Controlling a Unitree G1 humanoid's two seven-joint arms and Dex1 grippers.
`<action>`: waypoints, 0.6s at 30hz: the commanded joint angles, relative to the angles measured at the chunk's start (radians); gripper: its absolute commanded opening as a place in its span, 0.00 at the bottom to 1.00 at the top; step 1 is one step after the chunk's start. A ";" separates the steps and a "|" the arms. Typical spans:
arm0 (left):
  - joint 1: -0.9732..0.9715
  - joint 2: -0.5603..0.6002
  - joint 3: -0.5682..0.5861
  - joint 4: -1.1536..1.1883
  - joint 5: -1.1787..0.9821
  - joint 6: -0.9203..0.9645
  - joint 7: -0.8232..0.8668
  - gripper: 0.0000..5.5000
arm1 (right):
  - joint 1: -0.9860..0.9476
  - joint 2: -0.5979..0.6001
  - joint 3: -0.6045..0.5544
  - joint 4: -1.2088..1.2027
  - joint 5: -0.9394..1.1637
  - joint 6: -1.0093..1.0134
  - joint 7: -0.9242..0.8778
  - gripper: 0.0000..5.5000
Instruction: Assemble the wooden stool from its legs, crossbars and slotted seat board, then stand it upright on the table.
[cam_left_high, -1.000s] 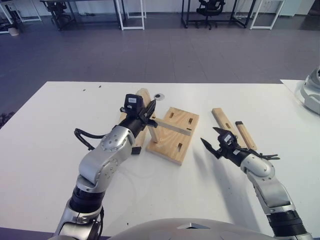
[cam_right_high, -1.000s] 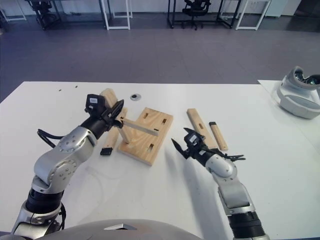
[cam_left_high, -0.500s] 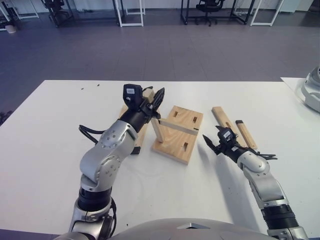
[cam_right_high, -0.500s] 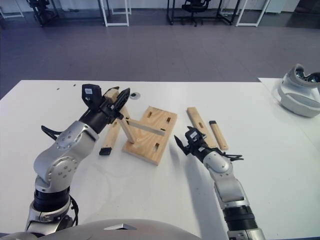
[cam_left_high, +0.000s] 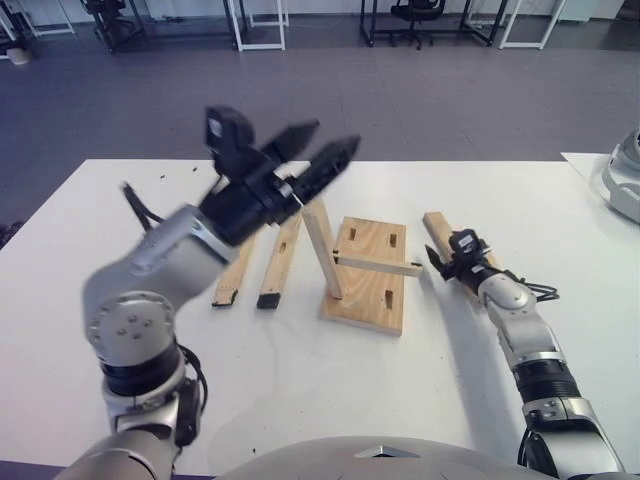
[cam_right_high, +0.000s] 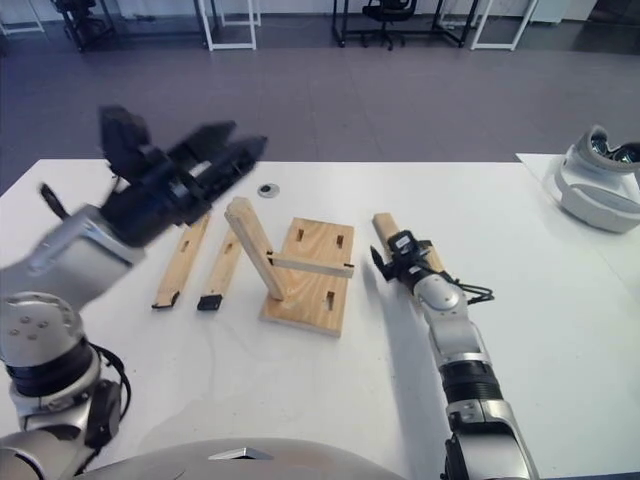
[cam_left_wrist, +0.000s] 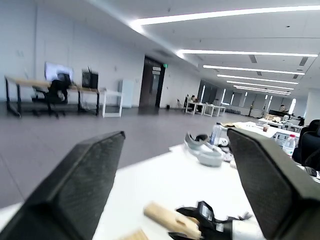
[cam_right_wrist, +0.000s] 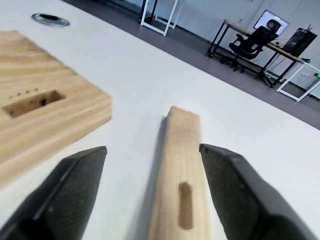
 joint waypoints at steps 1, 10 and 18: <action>-0.059 0.092 0.065 0.162 0.088 -0.072 -0.035 0.68 | 0.020 0.007 -0.056 -0.096 0.060 -0.043 -0.003 0.63; 0.266 0.064 -0.353 0.417 0.565 -0.070 -0.075 0.68 | 0.022 0.009 -0.035 -0.136 0.058 -0.035 0.003 0.63; 0.366 0.062 -0.465 0.500 0.832 -0.123 -0.083 0.68 | 0.028 0.019 0.005 -0.138 0.051 -0.035 0.006 0.63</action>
